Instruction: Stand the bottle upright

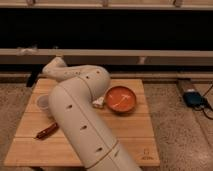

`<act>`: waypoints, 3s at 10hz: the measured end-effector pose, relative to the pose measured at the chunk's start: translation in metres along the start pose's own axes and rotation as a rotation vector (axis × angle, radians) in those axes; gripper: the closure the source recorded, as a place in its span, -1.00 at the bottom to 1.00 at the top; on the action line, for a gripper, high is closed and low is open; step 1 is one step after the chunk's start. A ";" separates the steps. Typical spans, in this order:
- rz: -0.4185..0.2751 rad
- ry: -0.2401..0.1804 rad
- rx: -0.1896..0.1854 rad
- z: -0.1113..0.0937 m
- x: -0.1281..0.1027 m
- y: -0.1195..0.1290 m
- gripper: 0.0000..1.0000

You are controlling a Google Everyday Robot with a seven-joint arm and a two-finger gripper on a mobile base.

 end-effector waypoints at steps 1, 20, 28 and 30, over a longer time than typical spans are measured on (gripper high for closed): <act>-0.013 -0.046 -0.018 0.005 0.003 -0.001 -0.60; 0.022 -0.027 -0.036 -0.006 0.007 0.011 1.00; 0.054 0.243 -0.057 -0.075 0.003 0.013 1.00; 0.053 0.297 -0.056 -0.086 0.006 0.011 1.00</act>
